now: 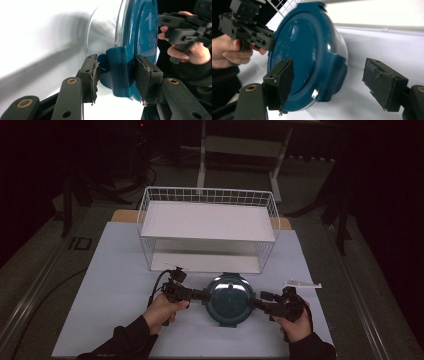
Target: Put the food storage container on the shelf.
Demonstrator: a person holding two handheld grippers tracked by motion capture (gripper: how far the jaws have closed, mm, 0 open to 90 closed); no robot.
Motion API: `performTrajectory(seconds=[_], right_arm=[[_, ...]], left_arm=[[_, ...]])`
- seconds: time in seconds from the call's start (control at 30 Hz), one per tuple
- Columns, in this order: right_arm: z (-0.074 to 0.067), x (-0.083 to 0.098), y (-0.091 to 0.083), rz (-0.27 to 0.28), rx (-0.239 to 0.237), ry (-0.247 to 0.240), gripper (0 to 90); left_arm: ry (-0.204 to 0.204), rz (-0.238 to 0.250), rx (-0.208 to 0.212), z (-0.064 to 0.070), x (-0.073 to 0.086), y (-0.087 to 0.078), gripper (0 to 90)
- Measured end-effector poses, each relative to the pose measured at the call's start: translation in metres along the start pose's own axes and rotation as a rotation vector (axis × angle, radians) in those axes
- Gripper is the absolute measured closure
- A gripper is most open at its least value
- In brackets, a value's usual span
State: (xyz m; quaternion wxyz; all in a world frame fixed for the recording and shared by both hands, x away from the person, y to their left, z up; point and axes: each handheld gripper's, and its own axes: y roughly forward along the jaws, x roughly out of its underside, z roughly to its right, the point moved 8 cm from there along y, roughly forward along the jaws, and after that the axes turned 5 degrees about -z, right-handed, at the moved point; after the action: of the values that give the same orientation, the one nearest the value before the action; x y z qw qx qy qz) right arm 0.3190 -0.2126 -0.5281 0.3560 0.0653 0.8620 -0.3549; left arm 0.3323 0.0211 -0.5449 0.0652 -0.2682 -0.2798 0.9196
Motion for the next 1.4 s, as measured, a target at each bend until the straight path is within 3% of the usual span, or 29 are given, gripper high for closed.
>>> performTrajectory(seconds=[0.1, 0.23, 0.37, 0.57, 0.63, 0.9, 1.07, 1.4], right_arm=[[0.002, 0.005, 0.002, -0.037, -0.066, 0.054, 33.7], [0.001, 0.011, 0.005, -0.096, -0.134, 0.060, 45.0], [0.001, 0.013, 0.005, -0.115, -0.167, 0.071, 53.8], [0.001, 0.016, 0.006, -0.128, -0.197, 0.104, 56.4], [0.001, 0.016, 0.007, -0.113, -0.195, 0.122, 56.5], [-0.008, 0.015, 0.007, -0.098, -0.145, 0.109, 56.8], [-0.010, 0.015, 0.008, -0.102, -0.153, 0.115, 56.8], [-0.021, -0.012, 0.015, -0.061, -0.154, 0.037, 56.7]], left_arm=[[0.012, -0.002, 0.005, 0.001, 0.003, -0.001, 57.0], [0.036, 0.003, 0.012, 0.003, 0.005, -0.001, 57.4], [0.039, 0.004, 0.012, 0.003, 0.006, -0.002, 57.6], [0.052, 0.015, 0.004, 0.004, 0.008, -0.002, 57.5], [0.047, 0.025, 0.002, 0.004, 0.010, -0.002, 57.4], [0.045, 0.047, -0.015, 0.004, 0.014, -0.003, 56.5], [0.055, 0.063, -0.028, 0.005, 0.012, -0.009, 56.6], [0.091, 0.157, -0.067, 0.006, -0.001, -0.034, 56.6]])
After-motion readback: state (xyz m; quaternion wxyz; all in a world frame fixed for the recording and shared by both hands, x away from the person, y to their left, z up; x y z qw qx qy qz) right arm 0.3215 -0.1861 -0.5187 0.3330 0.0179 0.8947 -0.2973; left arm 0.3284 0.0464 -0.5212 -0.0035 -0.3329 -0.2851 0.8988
